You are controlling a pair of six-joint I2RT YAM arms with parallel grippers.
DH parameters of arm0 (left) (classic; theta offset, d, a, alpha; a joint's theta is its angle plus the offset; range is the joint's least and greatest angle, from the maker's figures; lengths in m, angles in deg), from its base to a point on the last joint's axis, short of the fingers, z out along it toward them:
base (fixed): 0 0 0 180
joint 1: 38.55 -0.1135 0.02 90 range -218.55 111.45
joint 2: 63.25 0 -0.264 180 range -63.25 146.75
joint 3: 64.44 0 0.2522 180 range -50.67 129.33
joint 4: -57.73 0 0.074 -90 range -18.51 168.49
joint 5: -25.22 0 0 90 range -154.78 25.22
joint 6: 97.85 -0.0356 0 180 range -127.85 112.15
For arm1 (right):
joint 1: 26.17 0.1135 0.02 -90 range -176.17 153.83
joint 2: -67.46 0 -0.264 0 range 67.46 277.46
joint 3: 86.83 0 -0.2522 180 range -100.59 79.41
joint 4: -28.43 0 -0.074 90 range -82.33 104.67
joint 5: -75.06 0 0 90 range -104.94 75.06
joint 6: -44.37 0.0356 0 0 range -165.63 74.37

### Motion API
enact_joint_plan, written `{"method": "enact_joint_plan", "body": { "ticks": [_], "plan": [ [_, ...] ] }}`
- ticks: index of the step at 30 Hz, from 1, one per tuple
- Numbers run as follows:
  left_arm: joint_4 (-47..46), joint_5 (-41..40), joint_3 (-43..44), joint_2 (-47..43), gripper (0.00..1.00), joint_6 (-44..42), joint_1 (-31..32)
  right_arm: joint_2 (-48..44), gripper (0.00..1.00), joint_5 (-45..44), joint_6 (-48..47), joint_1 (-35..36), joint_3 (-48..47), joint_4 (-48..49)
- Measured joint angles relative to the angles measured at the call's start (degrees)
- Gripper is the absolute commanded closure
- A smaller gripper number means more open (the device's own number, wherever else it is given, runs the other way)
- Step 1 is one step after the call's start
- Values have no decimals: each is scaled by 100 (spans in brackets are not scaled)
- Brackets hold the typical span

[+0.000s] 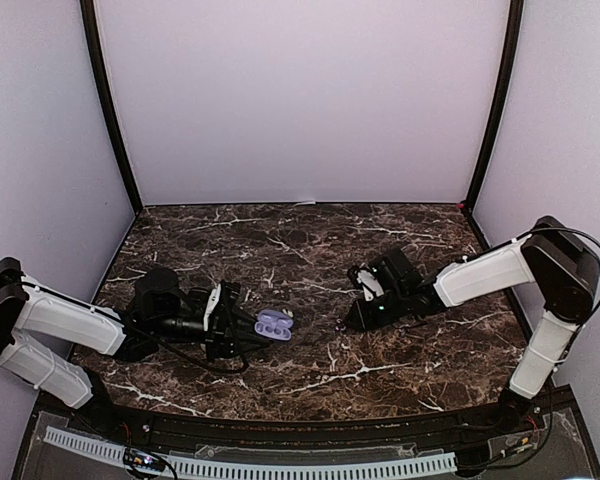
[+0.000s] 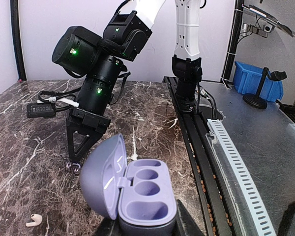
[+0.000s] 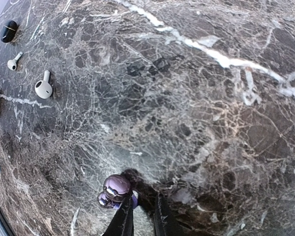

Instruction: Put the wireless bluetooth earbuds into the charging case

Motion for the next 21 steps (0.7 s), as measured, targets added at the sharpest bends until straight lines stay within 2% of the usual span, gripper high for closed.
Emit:
{"method": "enact_joint_plan", "body": {
  "ticks": [21],
  "plan": [
    [2,-20,0,0,82,0,0,125,82,444,68,0,-118,210]
  ]
}}
